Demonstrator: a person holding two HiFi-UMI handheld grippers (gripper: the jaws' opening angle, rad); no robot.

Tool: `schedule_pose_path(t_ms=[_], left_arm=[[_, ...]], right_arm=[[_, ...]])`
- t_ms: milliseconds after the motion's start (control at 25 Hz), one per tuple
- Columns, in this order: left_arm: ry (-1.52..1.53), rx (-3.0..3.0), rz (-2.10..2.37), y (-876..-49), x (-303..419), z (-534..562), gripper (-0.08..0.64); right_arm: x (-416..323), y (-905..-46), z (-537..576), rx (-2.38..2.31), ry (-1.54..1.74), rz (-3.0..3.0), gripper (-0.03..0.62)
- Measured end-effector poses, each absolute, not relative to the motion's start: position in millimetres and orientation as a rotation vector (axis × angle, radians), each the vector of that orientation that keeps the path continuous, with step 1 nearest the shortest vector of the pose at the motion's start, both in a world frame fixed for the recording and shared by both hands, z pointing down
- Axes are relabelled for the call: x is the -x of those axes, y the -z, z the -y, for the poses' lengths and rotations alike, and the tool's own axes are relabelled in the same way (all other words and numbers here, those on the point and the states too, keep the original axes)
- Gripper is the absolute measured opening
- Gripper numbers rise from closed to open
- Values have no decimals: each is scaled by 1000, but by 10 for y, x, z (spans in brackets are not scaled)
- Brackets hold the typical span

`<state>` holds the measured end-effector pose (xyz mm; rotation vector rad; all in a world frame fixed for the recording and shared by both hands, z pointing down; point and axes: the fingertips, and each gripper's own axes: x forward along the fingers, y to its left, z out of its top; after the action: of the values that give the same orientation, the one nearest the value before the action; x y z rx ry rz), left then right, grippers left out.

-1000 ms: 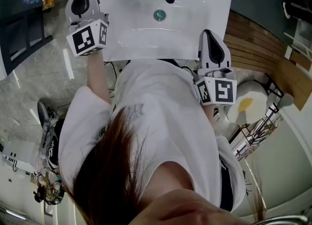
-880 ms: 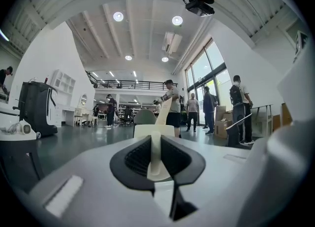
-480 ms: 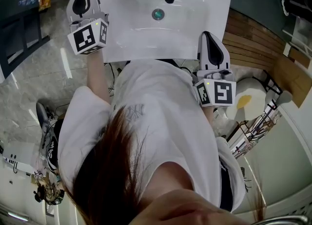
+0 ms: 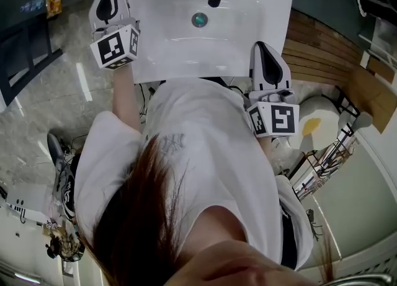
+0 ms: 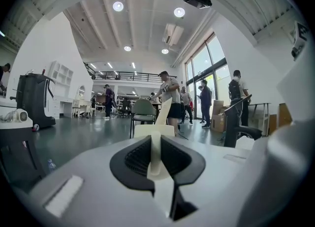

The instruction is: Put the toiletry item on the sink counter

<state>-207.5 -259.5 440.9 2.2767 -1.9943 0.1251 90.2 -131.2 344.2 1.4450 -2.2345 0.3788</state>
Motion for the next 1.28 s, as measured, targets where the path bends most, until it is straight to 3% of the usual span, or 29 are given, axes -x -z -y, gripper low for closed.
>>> schedule_pose_path(t_ms=[1280], left_arm=[[-324, -2260, 1890, -4860, 2008, 2386, 48]], right_arm=[[-829, -3382, 1307, -1438, -373, 2280, 11]])
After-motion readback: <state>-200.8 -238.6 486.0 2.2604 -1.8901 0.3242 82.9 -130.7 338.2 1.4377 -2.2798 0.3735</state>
